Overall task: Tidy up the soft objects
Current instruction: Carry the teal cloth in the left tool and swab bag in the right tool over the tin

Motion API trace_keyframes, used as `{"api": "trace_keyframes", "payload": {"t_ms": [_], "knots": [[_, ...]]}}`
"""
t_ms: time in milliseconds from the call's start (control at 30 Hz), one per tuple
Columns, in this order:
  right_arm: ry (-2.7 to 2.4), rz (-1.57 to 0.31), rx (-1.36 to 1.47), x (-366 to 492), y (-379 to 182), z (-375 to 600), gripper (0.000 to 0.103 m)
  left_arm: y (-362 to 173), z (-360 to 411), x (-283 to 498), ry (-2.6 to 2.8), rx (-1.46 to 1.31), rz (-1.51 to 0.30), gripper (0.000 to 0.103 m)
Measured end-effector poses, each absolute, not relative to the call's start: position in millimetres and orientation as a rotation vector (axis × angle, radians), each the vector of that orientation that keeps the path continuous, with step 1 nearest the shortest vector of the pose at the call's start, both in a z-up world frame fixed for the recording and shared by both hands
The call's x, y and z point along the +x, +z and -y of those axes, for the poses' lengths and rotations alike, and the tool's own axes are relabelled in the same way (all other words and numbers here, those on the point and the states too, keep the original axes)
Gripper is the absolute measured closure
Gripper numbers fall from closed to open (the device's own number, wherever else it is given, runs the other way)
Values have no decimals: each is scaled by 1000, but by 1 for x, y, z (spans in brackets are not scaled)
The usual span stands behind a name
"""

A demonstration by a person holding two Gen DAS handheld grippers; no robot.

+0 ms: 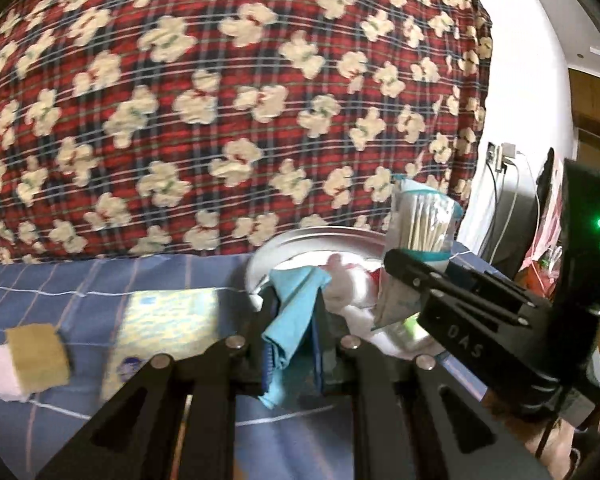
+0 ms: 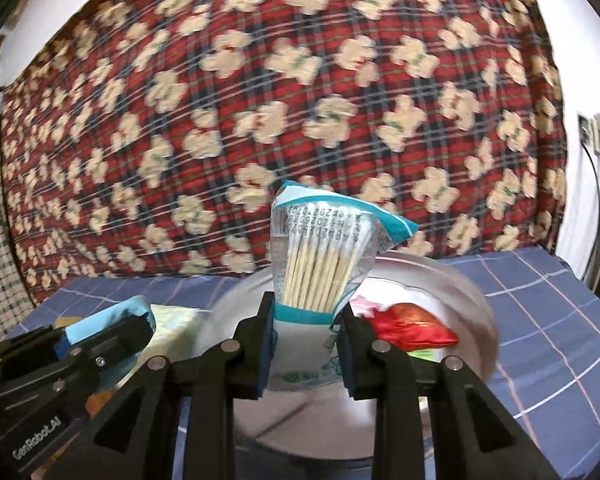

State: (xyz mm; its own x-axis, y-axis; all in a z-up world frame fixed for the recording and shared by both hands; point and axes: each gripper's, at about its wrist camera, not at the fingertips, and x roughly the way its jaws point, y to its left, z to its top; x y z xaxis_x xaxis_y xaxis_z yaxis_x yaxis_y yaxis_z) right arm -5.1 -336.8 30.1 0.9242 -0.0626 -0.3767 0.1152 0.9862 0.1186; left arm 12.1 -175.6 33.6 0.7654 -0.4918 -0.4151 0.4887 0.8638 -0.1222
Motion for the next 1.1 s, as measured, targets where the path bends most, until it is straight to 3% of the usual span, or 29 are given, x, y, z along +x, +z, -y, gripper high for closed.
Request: {"api": "trace_keyframes", "payload": {"t_ms": [367, 1100], "knots": [[-172, -408, 165, -2, 23, 387, 72, 23, 243, 28, -519, 30, -487, 91], [-243, -506, 97, 23, 5, 411, 72, -1, 280, 62, -391, 88, -588, 91]]}}
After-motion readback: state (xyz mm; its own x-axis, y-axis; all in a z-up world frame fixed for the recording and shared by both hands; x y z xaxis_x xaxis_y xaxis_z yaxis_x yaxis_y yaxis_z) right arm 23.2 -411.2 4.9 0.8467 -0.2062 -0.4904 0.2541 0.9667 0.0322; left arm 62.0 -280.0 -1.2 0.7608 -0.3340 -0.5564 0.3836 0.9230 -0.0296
